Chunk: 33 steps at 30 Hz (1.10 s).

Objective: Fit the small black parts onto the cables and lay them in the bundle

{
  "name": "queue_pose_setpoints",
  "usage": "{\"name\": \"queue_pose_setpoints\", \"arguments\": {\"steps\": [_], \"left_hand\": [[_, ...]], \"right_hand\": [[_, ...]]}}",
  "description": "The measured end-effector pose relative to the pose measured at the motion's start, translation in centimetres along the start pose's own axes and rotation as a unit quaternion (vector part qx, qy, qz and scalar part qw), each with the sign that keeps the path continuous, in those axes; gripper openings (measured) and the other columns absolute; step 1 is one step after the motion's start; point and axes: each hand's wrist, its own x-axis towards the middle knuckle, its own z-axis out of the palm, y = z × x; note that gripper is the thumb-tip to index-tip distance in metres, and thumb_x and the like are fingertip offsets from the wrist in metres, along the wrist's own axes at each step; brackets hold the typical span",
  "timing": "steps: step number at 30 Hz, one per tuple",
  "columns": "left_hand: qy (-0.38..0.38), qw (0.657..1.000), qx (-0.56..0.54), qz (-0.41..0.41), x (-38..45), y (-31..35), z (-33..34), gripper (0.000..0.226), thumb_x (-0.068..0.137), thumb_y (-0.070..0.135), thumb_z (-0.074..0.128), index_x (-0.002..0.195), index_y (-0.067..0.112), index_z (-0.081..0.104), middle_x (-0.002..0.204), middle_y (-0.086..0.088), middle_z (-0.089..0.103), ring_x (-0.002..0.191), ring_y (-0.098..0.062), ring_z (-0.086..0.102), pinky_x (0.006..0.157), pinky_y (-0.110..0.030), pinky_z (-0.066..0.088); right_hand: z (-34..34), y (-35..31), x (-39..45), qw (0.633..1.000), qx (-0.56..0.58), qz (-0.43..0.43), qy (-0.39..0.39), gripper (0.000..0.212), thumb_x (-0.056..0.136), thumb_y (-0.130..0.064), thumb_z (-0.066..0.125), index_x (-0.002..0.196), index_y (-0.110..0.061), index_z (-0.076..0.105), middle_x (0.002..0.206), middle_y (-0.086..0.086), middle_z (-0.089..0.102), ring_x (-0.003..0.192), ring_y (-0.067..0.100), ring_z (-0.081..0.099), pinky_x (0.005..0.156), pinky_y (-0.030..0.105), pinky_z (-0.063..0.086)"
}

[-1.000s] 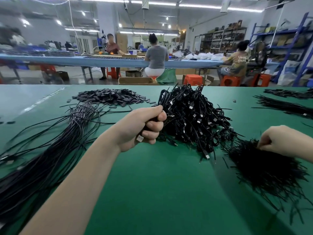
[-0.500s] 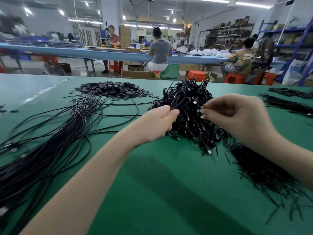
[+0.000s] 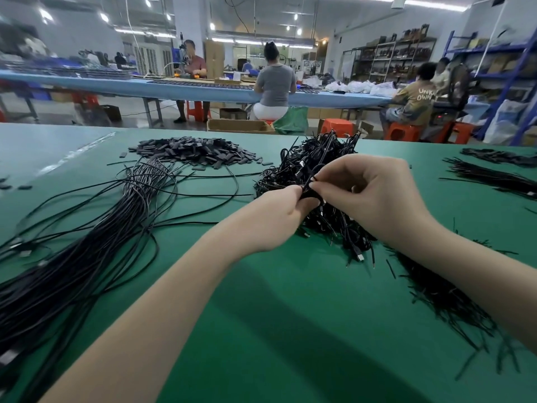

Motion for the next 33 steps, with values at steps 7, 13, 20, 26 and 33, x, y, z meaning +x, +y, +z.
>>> {"name": "queue_pose_setpoints", "arguments": {"steps": [7, 13, 20, 26, 33], "left_hand": [[0.034, 0.990, 0.131, 0.027, -0.1, -0.5, 0.6, 0.023, 0.102, 0.038, 0.030, 0.097, 0.023, 0.046, 0.068, 0.006, 0.045, 0.057, -0.015, 0.047, 0.052, -0.034, 0.033], [0.051, 0.955, 0.291, 0.035, -0.5, -0.3, 1.4, 0.032, 0.102, 0.046, 0.024, 0.117, 0.023, 0.041, 0.069, 0.004, 0.046, 0.055, -0.022, 0.034, 0.049, -0.032, 0.020], [0.018, 0.969, 0.237, 0.066, -0.3, -0.4, 2.1, 0.037, 0.099, 0.051, 0.024, 0.113, 0.020, 0.041, 0.076, 0.004, 0.043, 0.071, -0.029, 0.046, 0.058, -0.033, 0.029], [0.007, 0.975, 0.210, 0.078, -0.4, 0.1, 2.4, 0.031, 0.100, 0.051, 0.024, 0.107, 0.025, 0.040, 0.067, 0.009, 0.033, 0.069, -0.025, 0.041, 0.059, -0.033, 0.030], [-0.043, 0.970, 0.211, 0.111, -1.0, 1.1, 2.7, 0.027, 0.101, 0.046, 0.029, 0.090, 0.023, 0.038, 0.076, 0.006, 0.044, 0.074, -0.024, 0.050, 0.059, -0.033, 0.032]], "right_hand": [[0.1, -0.7, -0.2, 0.998, -0.042, 0.024, -0.050, 0.012, 0.082, -0.026, 0.072, 0.072, -0.032, 0.070, 0.062, -0.028, 0.062, 0.052, -0.004, 0.055, 0.050, 0.004, 0.036], [-1.0, -1.5, 0.7, 0.986, -0.105, 0.023, -0.127, 0.012, 0.078, -0.020, 0.070, 0.070, -0.029, 0.069, 0.055, -0.034, 0.055, 0.054, -0.011, 0.053, 0.048, 0.002, 0.034], [-1.8, -1.3, 1.9, 0.972, -0.109, 0.061, -0.197, 0.012, 0.077, -0.024, 0.070, 0.066, -0.029, 0.071, 0.062, -0.022, 0.066, 0.053, -0.006, 0.057, 0.048, 0.006, 0.038], [-2.0, -1.5, 1.8, 0.959, -0.164, 0.055, -0.225, 0.013, 0.077, -0.025, 0.070, 0.066, -0.032, 0.069, 0.060, -0.017, 0.066, 0.057, -0.009, 0.057, 0.050, 0.003, 0.038], [-3.8, -0.5, 2.9, 0.918, -0.075, 0.107, -0.375, 0.018, 0.083, -0.018, 0.069, 0.086, -0.036, 0.068, 0.082, -0.019, 0.070, 0.059, -0.005, 0.057, 0.055, 0.008, 0.042]]}}
